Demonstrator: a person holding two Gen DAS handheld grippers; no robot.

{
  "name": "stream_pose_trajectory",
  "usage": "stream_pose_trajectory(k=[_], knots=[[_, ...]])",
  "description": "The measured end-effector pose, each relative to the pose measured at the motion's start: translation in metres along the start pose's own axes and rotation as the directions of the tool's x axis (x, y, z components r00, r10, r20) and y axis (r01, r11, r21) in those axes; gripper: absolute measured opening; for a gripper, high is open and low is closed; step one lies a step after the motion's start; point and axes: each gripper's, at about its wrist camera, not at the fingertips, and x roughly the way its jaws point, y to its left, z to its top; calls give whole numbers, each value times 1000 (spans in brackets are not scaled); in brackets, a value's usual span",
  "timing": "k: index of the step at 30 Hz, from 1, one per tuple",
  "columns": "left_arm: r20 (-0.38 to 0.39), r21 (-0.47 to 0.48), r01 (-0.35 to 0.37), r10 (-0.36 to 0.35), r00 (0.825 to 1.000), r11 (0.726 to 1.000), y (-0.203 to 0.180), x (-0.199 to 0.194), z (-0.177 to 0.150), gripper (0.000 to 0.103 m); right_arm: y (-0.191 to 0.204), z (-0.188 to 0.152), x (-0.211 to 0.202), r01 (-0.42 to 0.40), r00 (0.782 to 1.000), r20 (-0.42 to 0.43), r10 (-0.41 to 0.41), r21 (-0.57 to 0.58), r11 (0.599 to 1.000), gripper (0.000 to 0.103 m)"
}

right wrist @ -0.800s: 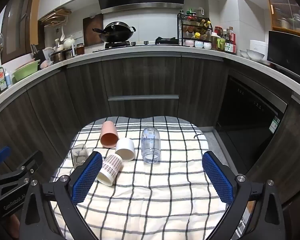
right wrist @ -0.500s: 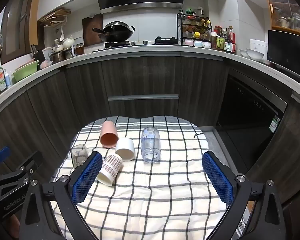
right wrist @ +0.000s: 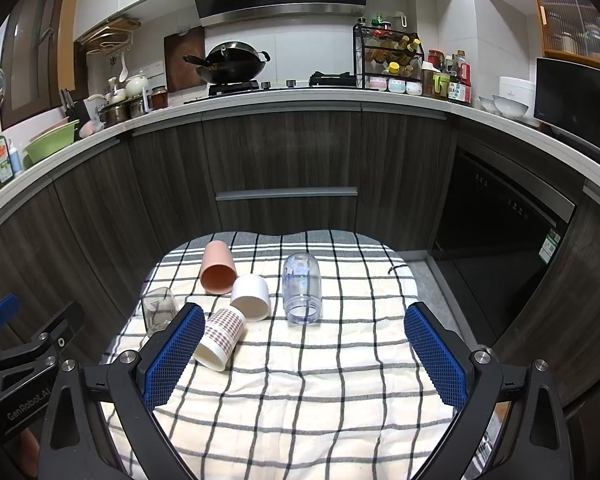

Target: Flip cup upside down

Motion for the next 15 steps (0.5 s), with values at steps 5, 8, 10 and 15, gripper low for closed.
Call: stream_pose_trajectory(k=[5, 8, 10, 15], knots=[[2, -2, 0, 0, 1000, 1000, 0, 0, -1, 103, 0, 0, 1, -1, 1000, -1, 1, 1, 1000, 101], [-1, -1, 3, -3, 1000, 1000, 0, 0, 0, 103, 0, 0, 1, 0, 1000, -2, 0, 0, 1000, 101], [-2, 0, 3, -3, 1000, 1000, 1, 1, 0, 103, 0, 0, 1, -1, 1000, -3, 1, 0, 1000, 101], [-2, 1, 2, -2, 1000, 1000, 0, 2, -1, 103, -1, 0, 1, -1, 1000, -3, 1, 1, 1000, 101]])
